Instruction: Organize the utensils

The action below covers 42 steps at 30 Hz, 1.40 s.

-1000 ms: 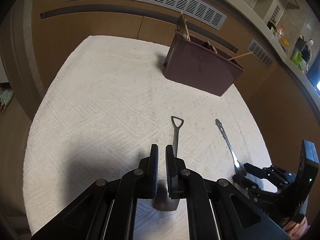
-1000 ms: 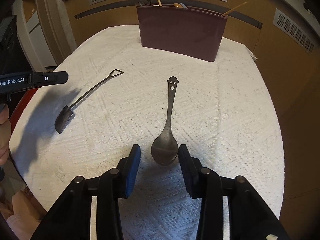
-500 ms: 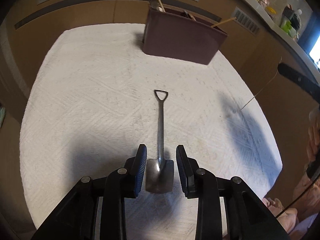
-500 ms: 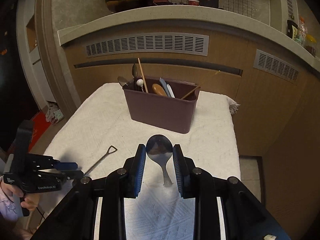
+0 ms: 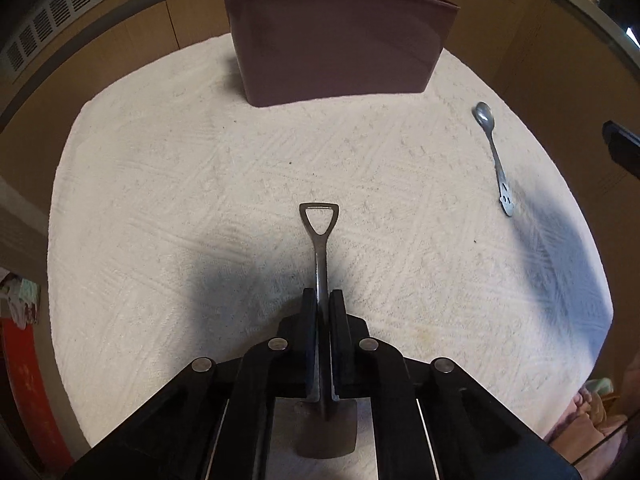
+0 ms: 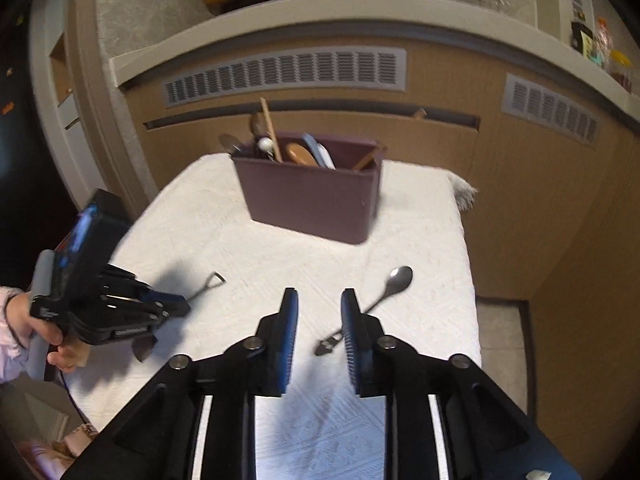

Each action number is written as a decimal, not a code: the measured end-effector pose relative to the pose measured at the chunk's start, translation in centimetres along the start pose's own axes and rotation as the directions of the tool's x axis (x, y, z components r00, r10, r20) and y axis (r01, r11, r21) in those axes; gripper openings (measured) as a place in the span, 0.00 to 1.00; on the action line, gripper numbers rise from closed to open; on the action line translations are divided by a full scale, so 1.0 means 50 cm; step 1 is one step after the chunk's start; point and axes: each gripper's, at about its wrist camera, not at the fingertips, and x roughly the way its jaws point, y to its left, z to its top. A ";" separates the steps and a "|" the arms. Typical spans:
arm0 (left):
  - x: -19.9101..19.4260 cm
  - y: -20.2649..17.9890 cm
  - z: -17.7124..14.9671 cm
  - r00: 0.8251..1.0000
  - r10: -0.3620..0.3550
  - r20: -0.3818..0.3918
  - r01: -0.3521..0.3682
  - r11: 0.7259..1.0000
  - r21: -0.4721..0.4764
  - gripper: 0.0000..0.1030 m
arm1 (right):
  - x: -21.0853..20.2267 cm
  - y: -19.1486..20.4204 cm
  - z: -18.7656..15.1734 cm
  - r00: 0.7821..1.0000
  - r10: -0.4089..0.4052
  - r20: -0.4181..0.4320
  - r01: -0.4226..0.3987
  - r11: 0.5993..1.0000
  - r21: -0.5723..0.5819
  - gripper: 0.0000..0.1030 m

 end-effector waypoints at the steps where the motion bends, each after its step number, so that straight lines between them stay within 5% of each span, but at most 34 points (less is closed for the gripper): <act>1: -0.007 -0.001 -0.004 0.999 0.008 0.033 -0.007 1.000 -0.008 0.06 | 0.013 -0.012 -0.005 1.000 -0.011 -0.018 0.012 1.000 0.015 0.26; 5: -0.059 0.016 -0.018 0.980 -0.002 0.197 0.024 0.994 -0.109 0.06 | 0.081 -0.072 -0.018 0.994 -0.055 -0.094 0.068 0.988 0.140 0.40; 10: -0.133 0.055 -0.030 0.918 0.010 0.396 0.093 0.966 -0.240 0.06 | 0.192 -0.129 0.000 0.978 -0.107 -0.178 0.160 0.934 0.318 0.40; 15: -0.159 0.094 -0.021 0.894 -0.002 0.449 0.146 0.947 -0.286 0.06 | 0.282 -0.122 0.033 0.954 -0.200 -0.225 0.267 0.908 0.323 0.42; 19: -0.140 0.105 -0.027 0.910 0.000 0.416 0.134 0.946 -0.294 0.06 | 0.304 -0.090 0.048 0.940 -0.253 -0.230 0.307 0.920 0.245 0.42; 21: -0.122 0.102 -0.024 0.925 0.003 0.379 0.118 0.948 -0.295 0.06 | 0.302 -0.075 0.045 0.949 -0.217 -0.228 0.267 0.939 0.218 0.42; 25: -0.101 0.095 -0.021 0.941 0.001 0.339 0.105 0.950 -0.294 0.06 | 0.287 -0.047 0.031 0.958 -0.192 -0.214 0.224 0.965 0.138 0.13; 28: -0.093 0.090 -0.020 0.949 0.006 0.315 0.091 0.952 -0.293 0.07 | 0.265 -0.028 0.022 0.968 -0.169 -0.187 0.189 0.977 0.095 0.05; 32: -0.076 0.092 -0.015 0.967 0.020 0.254 0.058 0.954 -0.295 0.11 | 0.221 -0.010 0.017 0.983 -0.123 -0.138 0.134 0.988 0.073 0.05; 34: -0.056 0.095 -0.010 0.979 0.003 0.203 0.059 0.953 -0.297 0.24 | 0.203 -0.007 0.014 0.988 -0.092 -0.124 0.102 0.992 0.079 0.05; 42: 0.031 0.108 0.046 0.999 -0.003 0.045 0.016 0.950 -0.313 0.25 | 0.173 -0.026 -0.002 0.998 -0.003 -0.068 0.010 0.996 0.093 0.05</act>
